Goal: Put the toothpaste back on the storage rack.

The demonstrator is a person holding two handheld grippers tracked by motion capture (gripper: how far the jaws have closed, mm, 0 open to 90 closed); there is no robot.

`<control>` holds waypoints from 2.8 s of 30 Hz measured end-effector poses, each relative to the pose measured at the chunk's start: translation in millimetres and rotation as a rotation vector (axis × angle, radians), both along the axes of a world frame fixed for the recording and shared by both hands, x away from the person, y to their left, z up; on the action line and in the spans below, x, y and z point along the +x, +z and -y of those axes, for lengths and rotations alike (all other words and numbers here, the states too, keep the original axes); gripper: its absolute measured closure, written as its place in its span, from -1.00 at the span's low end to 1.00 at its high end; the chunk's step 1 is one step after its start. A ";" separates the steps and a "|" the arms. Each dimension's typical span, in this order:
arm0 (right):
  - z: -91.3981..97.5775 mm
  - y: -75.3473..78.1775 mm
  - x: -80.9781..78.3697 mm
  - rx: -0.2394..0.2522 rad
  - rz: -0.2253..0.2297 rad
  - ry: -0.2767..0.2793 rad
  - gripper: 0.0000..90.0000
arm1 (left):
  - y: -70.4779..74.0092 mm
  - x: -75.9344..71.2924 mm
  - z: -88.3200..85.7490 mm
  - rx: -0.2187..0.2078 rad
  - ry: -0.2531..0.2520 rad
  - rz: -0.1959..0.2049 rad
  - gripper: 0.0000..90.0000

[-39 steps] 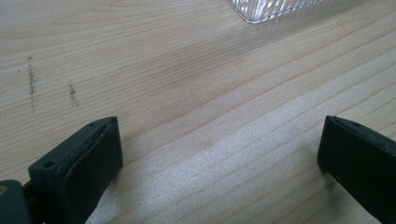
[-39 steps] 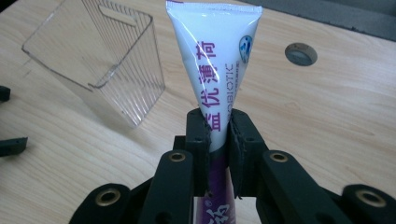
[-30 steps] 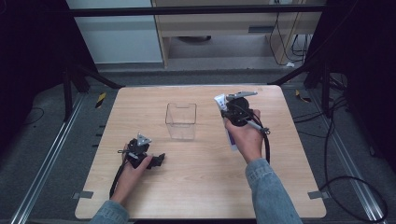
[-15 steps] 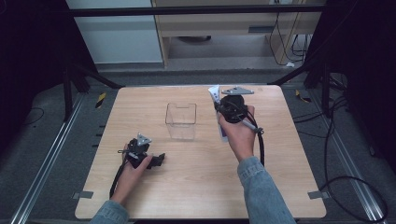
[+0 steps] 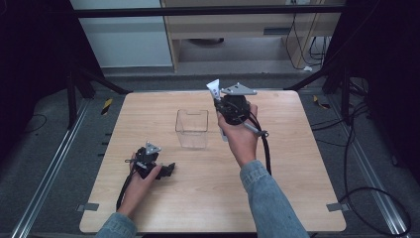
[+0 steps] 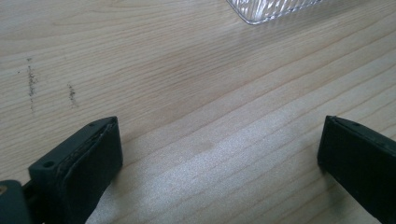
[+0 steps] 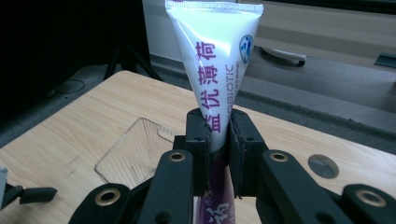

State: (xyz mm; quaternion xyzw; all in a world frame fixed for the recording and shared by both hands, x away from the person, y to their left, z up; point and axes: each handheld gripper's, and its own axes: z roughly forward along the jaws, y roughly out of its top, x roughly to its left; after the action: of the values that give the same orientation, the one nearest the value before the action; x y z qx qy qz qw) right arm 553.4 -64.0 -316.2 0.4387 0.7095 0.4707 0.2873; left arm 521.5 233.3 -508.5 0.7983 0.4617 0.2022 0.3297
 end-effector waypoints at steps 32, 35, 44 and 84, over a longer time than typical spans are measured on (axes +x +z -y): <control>-51.6 27.6 39.0 0.057 0.074 0.036 0.76 | 0.0 0.1 0.2 -0.002 0.002 0.000 -1.00; -57.7 29.5 41.3 0.045 0.082 0.045 0.76 | 0.0 0.1 0.2 -0.001 0.001 -0.001 -1.00; -70.6 27.3 51.2 0.042 0.089 0.054 0.76 | 0.0 0.1 0.2 -0.002 0.001 -0.001 -1.00; -91.3 -40.5 55.6 0.067 0.062 0.093 0.76 | -0.2 0.5 0.3 -0.003 0.000 0.001 -1.00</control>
State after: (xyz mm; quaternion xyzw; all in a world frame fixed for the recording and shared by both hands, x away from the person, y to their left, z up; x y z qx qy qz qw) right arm 609.0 27.3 -356.8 0.4000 0.7037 0.5205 0.2720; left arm 522.0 232.9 -508.7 0.7977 0.4618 0.2019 0.3311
